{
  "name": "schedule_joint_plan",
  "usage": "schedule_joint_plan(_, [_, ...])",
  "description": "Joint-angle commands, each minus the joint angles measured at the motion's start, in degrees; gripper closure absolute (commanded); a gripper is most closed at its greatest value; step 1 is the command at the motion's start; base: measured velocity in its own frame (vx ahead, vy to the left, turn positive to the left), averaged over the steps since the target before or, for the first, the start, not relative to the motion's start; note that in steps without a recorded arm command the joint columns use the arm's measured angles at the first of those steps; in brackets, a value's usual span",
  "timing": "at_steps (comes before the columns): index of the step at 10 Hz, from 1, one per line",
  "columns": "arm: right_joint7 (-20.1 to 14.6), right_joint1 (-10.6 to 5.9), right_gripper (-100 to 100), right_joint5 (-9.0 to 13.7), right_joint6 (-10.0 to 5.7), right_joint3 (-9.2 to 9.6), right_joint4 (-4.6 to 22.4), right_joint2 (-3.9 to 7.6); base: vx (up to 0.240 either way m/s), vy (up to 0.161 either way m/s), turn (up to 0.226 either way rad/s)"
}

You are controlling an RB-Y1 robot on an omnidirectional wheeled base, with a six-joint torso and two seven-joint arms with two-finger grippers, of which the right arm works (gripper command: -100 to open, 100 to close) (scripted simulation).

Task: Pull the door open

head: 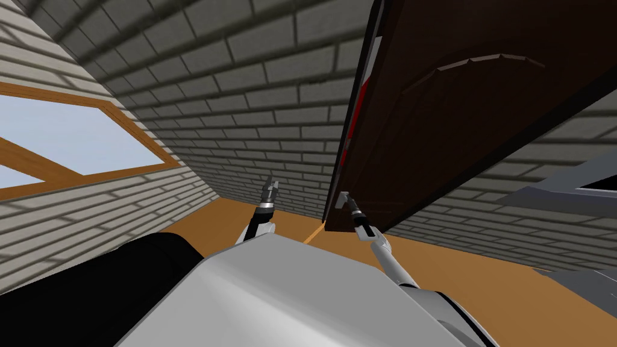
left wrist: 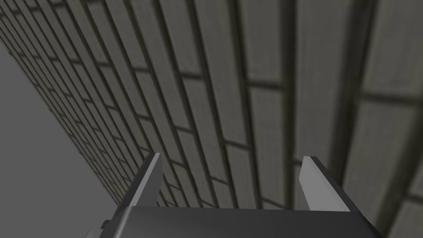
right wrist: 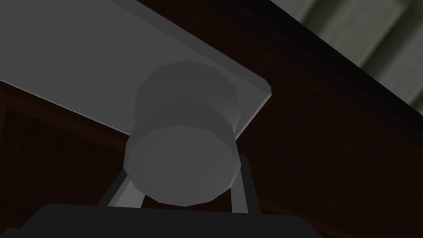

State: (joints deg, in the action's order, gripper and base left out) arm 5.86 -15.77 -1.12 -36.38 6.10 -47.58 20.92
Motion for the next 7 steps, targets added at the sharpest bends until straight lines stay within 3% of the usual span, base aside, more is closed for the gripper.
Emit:
schedule_joint_plan(1, [-1.76,-0.39,100,0.92,-0.34,-0.05,0.11,-0.02,-0.054,-0.048,0.052])
schedule_joint_plan(5, [-8.41,-0.89,100,6.53,0.66,-0.26,0.36,-0.79,-0.075,-0.055,0.131])
schedule_joint_plan(6, [-8.79,-0.89,100,6.53,0.66,-0.26,0.36,-0.79,-0.064,-0.060,0.066])
schedule_joint_plan(7, [-10.55,-1.02,100,7.98,0.92,-0.31,0.42,-0.99,-0.050,-0.040,0.078])
